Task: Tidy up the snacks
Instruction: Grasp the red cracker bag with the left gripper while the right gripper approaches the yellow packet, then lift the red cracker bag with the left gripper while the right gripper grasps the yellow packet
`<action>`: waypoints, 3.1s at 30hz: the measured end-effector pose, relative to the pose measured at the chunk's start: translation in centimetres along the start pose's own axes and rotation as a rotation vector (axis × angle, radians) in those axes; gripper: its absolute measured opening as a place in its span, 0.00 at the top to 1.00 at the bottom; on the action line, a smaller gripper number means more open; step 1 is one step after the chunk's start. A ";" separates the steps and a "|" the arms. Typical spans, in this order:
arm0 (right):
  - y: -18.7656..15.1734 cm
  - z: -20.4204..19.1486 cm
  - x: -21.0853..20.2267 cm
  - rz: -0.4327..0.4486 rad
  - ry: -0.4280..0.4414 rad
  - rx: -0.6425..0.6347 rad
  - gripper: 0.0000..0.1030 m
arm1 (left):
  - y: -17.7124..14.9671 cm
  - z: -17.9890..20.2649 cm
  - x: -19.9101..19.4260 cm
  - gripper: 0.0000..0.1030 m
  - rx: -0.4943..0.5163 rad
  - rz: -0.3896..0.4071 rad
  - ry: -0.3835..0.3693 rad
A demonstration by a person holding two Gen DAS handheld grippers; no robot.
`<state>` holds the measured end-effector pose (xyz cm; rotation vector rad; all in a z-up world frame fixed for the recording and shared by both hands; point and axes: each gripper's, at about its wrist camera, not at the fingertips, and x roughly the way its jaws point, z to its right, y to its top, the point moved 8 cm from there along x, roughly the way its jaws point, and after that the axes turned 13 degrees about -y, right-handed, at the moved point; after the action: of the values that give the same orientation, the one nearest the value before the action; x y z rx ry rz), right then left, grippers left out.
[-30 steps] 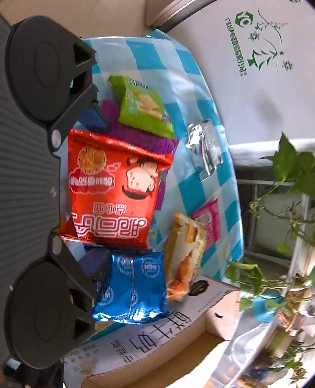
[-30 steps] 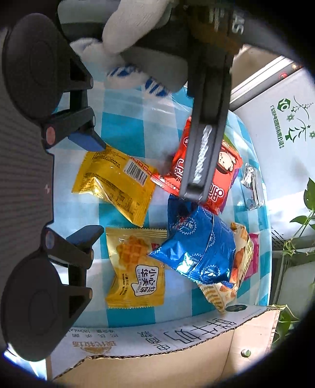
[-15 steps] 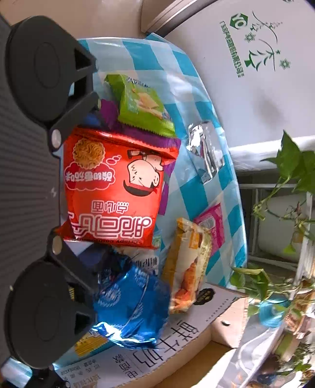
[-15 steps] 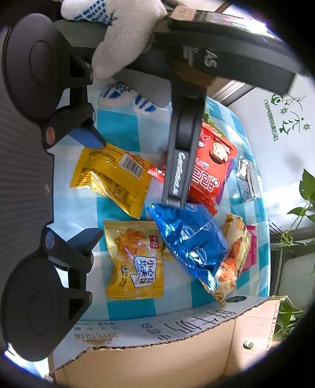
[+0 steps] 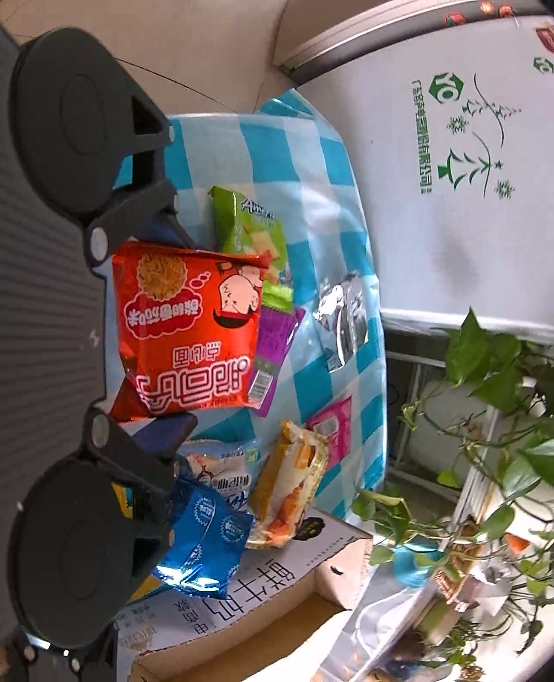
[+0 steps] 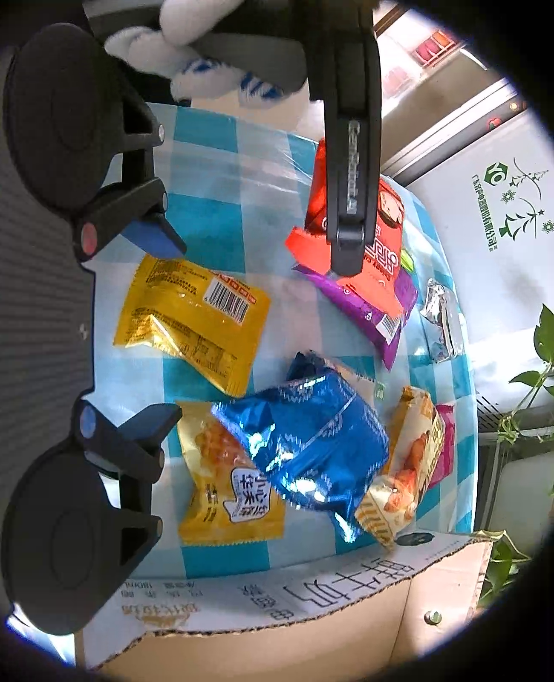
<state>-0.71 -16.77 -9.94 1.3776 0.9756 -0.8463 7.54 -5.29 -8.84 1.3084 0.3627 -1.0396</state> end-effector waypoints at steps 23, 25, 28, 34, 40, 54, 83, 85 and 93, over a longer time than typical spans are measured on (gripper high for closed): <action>0.6 -1.3 1.2 0.041 -0.157 -0.069 0.44 | -1.9 -0.6 0.6 0.08 0.004 -0.073 -0.029; 0.3 -0.9 0.9 0.036 -0.153 -0.067 0.45 | -2.1 -0.5 1.2 0.06 0.030 -0.091 -0.007; 0.3 -0.8 0.9 0.032 -0.148 -0.065 0.45 | -2.3 -0.3 1.7 0.03 0.049 -0.100 0.006; 0.2 -0.7 0.8 0.026 -0.139 -0.047 0.42 | -3.1 -0.8 3.2 0.02 0.068 -0.153 0.054; 0.3 -0.8 1.0 0.021 -0.138 -0.036 0.35 | -3.6 -1.1 3.7 0.00 0.065 -0.121 0.079; 0.5 -1.2 1.8 0.033 -0.190 -0.088 0.31 | -3.7 -1.0 3.6 0.00 0.062 -0.120 0.080; 0.7 -1.6 -2.9 0.157 -0.086 -0.076 0.47 | -7.6 -0.4 -4.0 0.26 -0.043 0.056 0.085; 0.4 -1.7 -3.2 0.160 -0.074 -0.068 0.47 | -8.0 -0.6 -4.2 0.26 -0.045 0.057 0.094; -0.8 -2.3 -3.9 0.167 -0.053 -0.082 0.47 | -9.0 -0.3 -4.3 0.26 -0.055 0.045 0.093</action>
<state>-3.07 -14.78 -6.56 1.3396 0.8333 -0.7067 -1.71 -2.43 -11.24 1.3126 0.4272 -0.9268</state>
